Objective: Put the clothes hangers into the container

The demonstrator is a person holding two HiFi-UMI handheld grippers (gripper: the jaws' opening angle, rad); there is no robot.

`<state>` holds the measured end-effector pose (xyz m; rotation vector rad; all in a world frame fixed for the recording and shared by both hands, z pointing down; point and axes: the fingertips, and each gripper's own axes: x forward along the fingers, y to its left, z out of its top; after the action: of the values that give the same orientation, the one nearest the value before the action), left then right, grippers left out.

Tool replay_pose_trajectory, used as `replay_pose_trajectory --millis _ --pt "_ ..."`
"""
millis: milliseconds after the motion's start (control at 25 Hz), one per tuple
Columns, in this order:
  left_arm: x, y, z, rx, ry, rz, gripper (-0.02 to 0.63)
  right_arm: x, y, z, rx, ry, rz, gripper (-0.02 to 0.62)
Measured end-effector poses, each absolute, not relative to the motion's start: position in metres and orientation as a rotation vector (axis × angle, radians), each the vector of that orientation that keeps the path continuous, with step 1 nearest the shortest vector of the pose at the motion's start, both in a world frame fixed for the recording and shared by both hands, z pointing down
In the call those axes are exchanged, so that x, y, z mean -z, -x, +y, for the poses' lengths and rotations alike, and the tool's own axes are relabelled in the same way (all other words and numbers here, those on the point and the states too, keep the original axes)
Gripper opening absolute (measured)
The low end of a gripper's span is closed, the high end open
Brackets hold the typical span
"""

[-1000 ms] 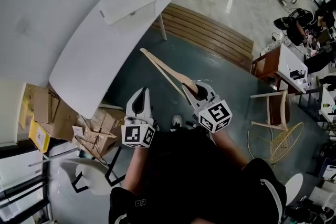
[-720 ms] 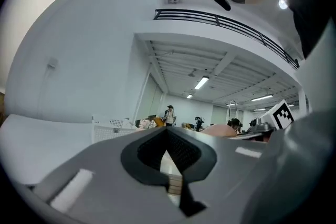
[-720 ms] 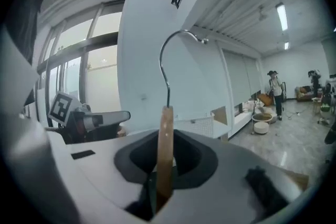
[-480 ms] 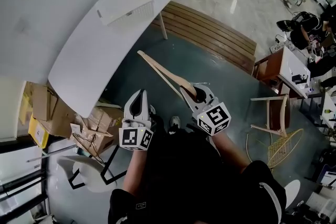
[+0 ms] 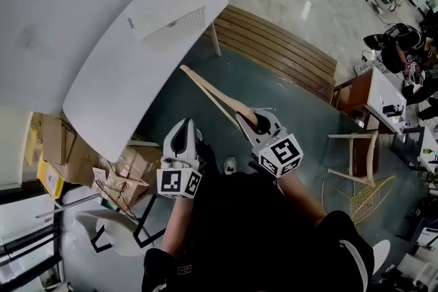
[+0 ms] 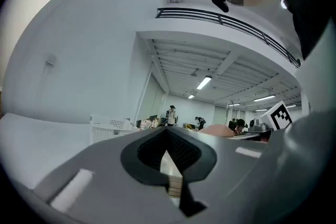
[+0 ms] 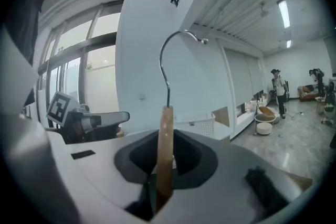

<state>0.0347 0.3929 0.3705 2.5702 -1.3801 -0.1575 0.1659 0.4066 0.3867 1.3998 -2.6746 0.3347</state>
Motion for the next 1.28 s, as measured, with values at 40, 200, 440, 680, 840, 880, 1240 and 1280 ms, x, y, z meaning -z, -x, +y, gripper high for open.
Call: replay_pose_trajectory --millis 40,200,440,680,840,880,1240,1280 --pt "-0.37 -0.035 0.387 0.16 -2.571 -1.379 0.003 -0.387 -0.165 0.401 -0.333 -1.398 -2.673 0.061" --pt "-0.369 -0.034 0.356 0.167 -2.573 -1.375 0.004 -0.39 -0.162 0.376 -0.335 -1.384 -2.665 0.061" --pt "-0.368 -0.022 0.303 0.175 -2.58 -1.352 0.003 -0.389 -0.15 0.33 -0.33 -1.386 -2.645 0.061" --pt "-0.368 -0.016 0.254 0.173 -2.589 -1.309 0.003 -0.389 -0.14 0.285 -0.344 -1.407 -2.618 0.061" --pt "-0.369 -0.005 0.222 0.167 -2.583 -1.298 0.003 -0.391 -0.131 0.253 -0.352 -1.413 -2.606 0.061" --pt "-0.37 -0.002 0.214 0.165 -2.58 -1.297 0.003 -0.391 -0.128 0.245 -0.355 -1.412 -2.604 0.061" --pt "-0.371 0.036 0.15 0.157 -2.56 -1.286 0.003 -0.388 -0.091 0.182 -0.362 -1.396 -2.592 0.061" --pt "-0.371 0.041 0.144 0.158 -2.559 -1.285 0.003 -0.388 -0.086 0.175 -0.361 -1.396 -2.591 0.061"
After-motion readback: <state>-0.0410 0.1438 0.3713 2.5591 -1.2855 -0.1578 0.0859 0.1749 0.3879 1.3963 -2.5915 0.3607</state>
